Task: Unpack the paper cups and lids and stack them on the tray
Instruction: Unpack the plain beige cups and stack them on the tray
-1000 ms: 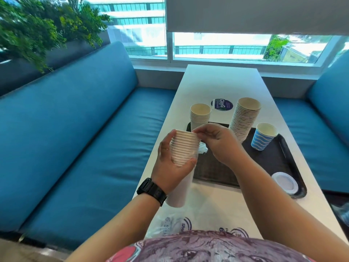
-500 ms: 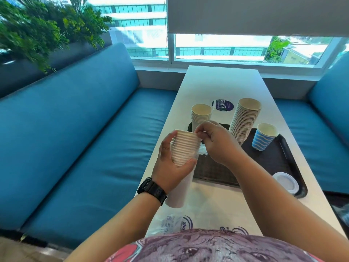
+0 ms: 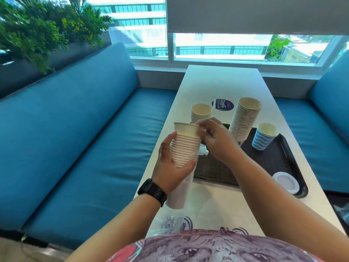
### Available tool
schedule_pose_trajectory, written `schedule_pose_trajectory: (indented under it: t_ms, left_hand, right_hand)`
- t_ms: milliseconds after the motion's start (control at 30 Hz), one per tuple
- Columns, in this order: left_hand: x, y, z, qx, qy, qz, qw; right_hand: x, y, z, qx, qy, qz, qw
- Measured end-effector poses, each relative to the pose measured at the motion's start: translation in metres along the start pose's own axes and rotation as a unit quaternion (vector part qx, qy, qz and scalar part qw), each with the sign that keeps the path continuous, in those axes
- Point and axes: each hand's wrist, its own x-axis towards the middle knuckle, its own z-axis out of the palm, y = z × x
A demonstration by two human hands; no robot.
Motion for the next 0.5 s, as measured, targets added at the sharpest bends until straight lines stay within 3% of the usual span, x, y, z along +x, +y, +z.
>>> schedule_pose_trajectory:
  t_ms: [133, 267, 500]
  left_hand:
    - [0.0, -0.001, -0.001, 0.016, -0.008, 0.003, 1.0]
    - [-0.005, 0.0, 0.0, 0.025, -0.023, 0.01, 0.999]
    - [0.0, -0.008, -0.003, 0.004, -0.003, -0.016, 1.0]
  right_hand:
    - [0.004, 0.006, 0.002, 0.081, 0.006, 0.018, 0.997]
    - [0.023, 0.001, -0.008, 0.122, 0.067, 0.019, 0.99]
    - [0.07, 0.0, -0.041, -0.01, 0.186, -0.003, 0.983]
